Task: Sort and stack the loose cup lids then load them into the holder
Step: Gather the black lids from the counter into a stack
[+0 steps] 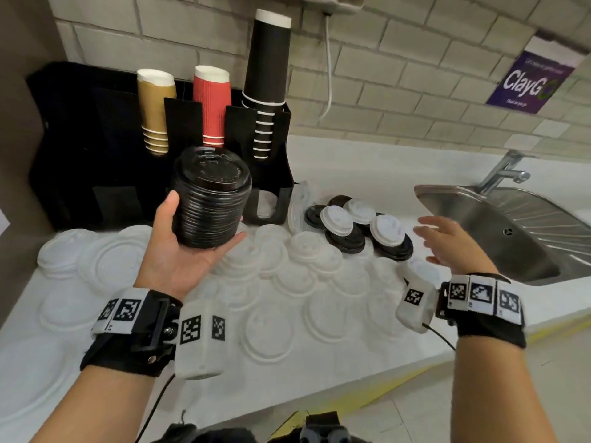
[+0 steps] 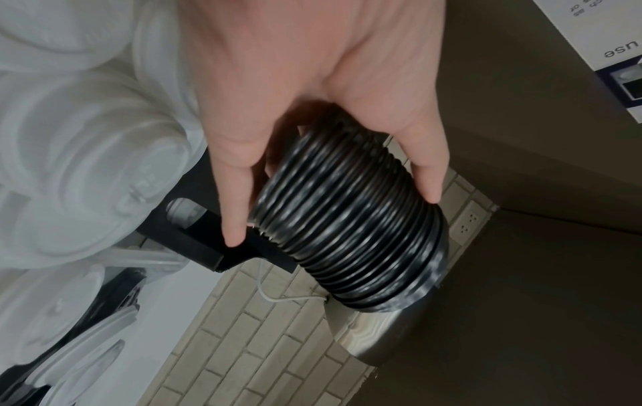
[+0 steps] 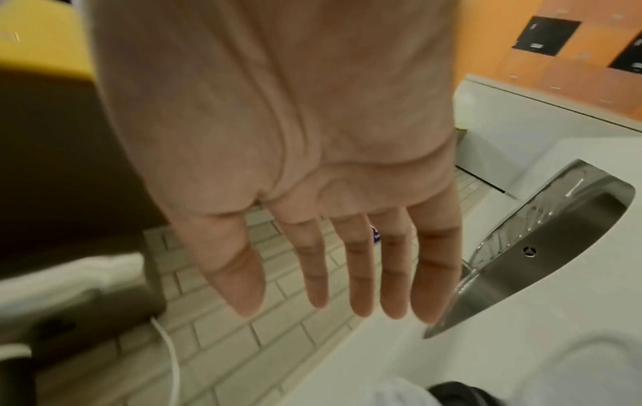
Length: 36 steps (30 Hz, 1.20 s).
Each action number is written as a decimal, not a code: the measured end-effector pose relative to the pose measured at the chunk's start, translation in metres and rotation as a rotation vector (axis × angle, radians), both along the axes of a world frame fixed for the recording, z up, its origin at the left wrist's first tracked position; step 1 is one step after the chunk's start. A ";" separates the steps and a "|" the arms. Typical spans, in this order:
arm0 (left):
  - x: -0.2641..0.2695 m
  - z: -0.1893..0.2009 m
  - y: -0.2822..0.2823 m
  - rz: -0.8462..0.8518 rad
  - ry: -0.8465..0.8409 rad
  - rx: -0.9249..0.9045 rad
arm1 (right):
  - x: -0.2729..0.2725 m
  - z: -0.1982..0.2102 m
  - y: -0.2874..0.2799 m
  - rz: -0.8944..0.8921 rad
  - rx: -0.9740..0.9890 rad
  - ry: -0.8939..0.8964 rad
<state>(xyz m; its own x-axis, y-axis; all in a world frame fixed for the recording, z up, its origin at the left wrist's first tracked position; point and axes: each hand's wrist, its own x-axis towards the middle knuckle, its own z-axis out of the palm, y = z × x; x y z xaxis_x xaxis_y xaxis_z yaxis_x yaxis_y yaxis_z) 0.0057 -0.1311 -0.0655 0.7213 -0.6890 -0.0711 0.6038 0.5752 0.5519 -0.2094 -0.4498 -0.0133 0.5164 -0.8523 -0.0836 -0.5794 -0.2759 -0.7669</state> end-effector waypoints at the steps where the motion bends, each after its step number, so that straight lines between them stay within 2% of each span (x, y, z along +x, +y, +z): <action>1: 0.000 0.001 -0.002 0.007 -0.012 0.007 | 0.000 -0.003 -0.008 0.014 0.014 0.085; 4: -0.002 0.004 -0.008 0.036 -0.014 0.019 | 0.014 -0.007 -0.026 0.155 -0.074 0.377; 9: -0.007 0.009 -0.019 0.061 -0.056 0.003 | 0.058 -0.014 -0.045 0.300 -0.310 0.678; 14: -0.007 0.013 -0.021 0.088 -0.092 0.007 | 0.082 -0.027 -0.055 0.360 -0.445 0.821; 18: -0.007 0.016 -0.022 0.108 -0.079 0.026 | 0.081 -0.005 -0.061 0.480 -0.433 0.871; 22: -0.008 0.017 -0.025 0.145 -0.048 0.038 | 0.076 0.019 -0.045 0.787 -0.197 1.049; 24: -0.010 0.018 -0.027 0.156 -0.041 0.049 | 0.078 0.021 -0.034 0.857 -0.161 1.117; 26: -0.011 0.019 -0.027 0.156 -0.042 0.052 | 0.086 0.019 -0.026 0.844 -0.262 1.037; 28: -0.012 0.020 -0.027 0.153 -0.046 0.060 | 0.101 0.016 -0.021 0.806 -0.371 0.826; 30: -0.012 0.020 -0.026 0.158 -0.040 0.059 | 0.121 0.009 -0.015 0.792 -0.369 0.689; 33: -0.011 0.021 -0.021 0.176 -0.029 0.047 | 0.143 -0.006 -0.009 0.784 -0.356 0.708; 36: -0.009 0.021 -0.015 0.206 -0.036 0.050 | 0.150 -0.016 -0.010 0.774 -0.447 0.783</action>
